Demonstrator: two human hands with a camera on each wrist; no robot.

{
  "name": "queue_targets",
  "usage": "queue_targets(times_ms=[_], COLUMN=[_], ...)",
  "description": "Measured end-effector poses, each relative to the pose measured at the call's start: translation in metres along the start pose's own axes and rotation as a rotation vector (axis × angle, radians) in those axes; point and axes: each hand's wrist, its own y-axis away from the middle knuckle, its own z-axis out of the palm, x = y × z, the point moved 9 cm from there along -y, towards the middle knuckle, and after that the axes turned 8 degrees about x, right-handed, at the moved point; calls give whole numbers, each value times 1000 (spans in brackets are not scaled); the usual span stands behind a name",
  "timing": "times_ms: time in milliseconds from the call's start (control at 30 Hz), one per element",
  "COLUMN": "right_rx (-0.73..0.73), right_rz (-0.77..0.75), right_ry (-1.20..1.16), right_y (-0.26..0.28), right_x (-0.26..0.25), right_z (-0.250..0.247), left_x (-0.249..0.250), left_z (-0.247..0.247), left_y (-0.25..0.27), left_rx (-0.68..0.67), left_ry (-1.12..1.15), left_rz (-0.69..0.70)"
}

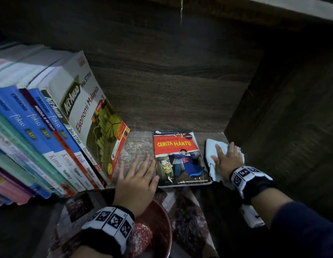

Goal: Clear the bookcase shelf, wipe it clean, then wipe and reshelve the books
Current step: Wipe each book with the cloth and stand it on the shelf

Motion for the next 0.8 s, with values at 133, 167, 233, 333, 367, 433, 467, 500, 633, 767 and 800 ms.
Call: queue_targets(times_ms=[133,167,233,333,367,433,467,500,633,767,800], right_rx=[160,268,379,216,182,166,153,130,53,-43,-57], right_rz=[45,28,-59,-192,-204,-192,-163,-133,-113,-104,-80], right_ry=[-116,-195,-279,-155,-121,-108,-137,-184,-423,-760,-832], right_y=[1,7,19,27,28,27,27,26,26,32,33], right_x=[-16,-24,-46,-83,-90,-95,-94,-92,-96,-105,-105], right_z=[-41,-60,-84,-68,-62,-58,-57,-55,-52,-40,-37], left_x=[0,0,-2,-3,-3,-3,-3,-3,-9,-26,-28], left_z=[-1,0,1,1,2,3,2,1,-8,-4,-6], left_y=[-1,-1,-2,-3,-3,-3,-4,-5,-7,-12,-14], left_rx=[-15,-27,-62,-130,-152,-206,-219,-225,-189,-103,-54], left_ry=[22,27,38,41,51,90,136,187,407,809,947], left_rz=[13,4,-37,-83,-90,-112,-131,-152,-271,-560,-635])
